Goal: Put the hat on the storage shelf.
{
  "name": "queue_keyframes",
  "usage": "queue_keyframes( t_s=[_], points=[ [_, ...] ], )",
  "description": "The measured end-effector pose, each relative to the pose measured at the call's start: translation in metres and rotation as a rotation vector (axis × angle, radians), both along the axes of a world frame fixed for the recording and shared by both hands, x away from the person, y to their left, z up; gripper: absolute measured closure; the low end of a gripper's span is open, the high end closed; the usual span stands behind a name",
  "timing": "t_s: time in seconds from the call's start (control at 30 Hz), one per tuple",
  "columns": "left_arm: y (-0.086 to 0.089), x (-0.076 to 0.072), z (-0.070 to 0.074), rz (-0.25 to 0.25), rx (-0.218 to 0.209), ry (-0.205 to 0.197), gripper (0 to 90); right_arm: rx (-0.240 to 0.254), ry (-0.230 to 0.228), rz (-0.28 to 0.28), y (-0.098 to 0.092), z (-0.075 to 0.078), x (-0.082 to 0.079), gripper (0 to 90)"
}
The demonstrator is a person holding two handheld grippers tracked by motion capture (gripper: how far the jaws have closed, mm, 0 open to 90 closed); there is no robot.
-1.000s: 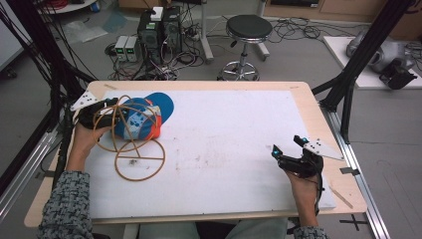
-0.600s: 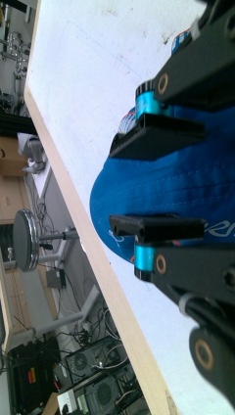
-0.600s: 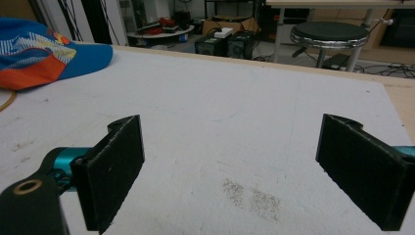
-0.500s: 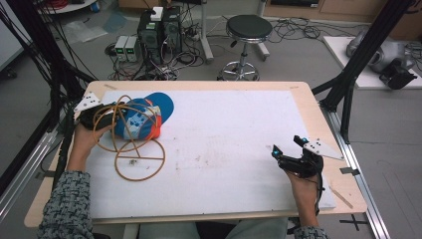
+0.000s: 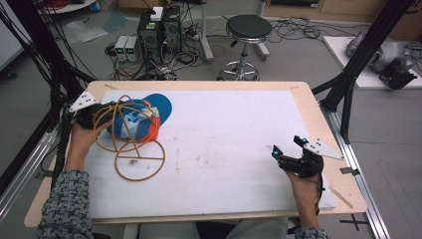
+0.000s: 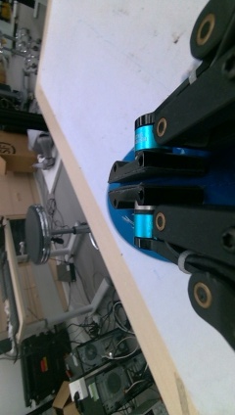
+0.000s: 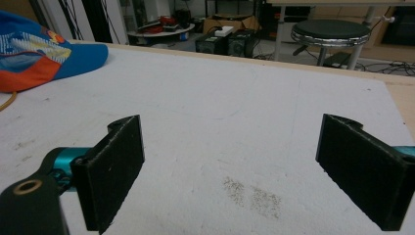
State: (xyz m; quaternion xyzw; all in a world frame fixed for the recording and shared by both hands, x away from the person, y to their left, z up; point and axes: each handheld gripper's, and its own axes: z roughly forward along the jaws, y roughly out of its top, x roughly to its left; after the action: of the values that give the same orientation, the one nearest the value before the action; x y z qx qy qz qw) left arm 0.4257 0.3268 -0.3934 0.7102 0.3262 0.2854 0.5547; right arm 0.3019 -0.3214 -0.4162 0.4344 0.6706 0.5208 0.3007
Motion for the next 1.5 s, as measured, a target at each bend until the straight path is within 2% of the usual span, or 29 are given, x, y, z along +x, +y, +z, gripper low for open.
queue_keyframes(
  t_s=[0.07, 0.3, 0.33, 0.5, 0.83, 1.23, 1.4, 1.5],
  points=[
    [0.005, -0.001, 0.007, 0.009, -0.021, -0.006, 86.4, 0.002, -0.003, -0.003, -0.001, 0.000, 0.000, 9.7],
    [0.011, -0.003, 0.024, 0.015, -0.015, -0.019, 86.3, 0.020, -0.003, -0.006, -0.001, 0.000, 0.001, 9.7],
    [0.011, -0.005, 0.030, 0.020, 0.001, -0.025, 86.3, 0.024, -0.007, -0.003, -0.001, 0.000, 0.002, 9.7],
    [0.010, -0.005, 0.042, 0.027, 0.012, -0.036, 86.4, 0.034, -0.004, -0.001, -0.001, 0.000, 0.003, 9.7],
    [0.012, 0.000, 0.074, 0.043, 0.049, -0.076, 86.4, 0.044, -0.004, -0.007, -0.003, 0.001, 0.003, 9.7],
    [0.004, 0.001, 0.131, 0.060, 0.049, -0.172, 86.4, 0.041, -0.009, -0.006, -0.004, 0.000, 0.004, 9.7],
    [0.001, 0.002, 0.147, 0.078, 0.045, -0.194, 86.4, 0.042, -0.009, -0.004, -0.004, 0.000, 0.004, 9.7],
    [0.001, 0.005, 0.154, 0.081, 0.025, -0.208, 86.4, 0.043, -0.007, -0.003, -0.004, 0.000, 0.004, 9.7]
  ],
)
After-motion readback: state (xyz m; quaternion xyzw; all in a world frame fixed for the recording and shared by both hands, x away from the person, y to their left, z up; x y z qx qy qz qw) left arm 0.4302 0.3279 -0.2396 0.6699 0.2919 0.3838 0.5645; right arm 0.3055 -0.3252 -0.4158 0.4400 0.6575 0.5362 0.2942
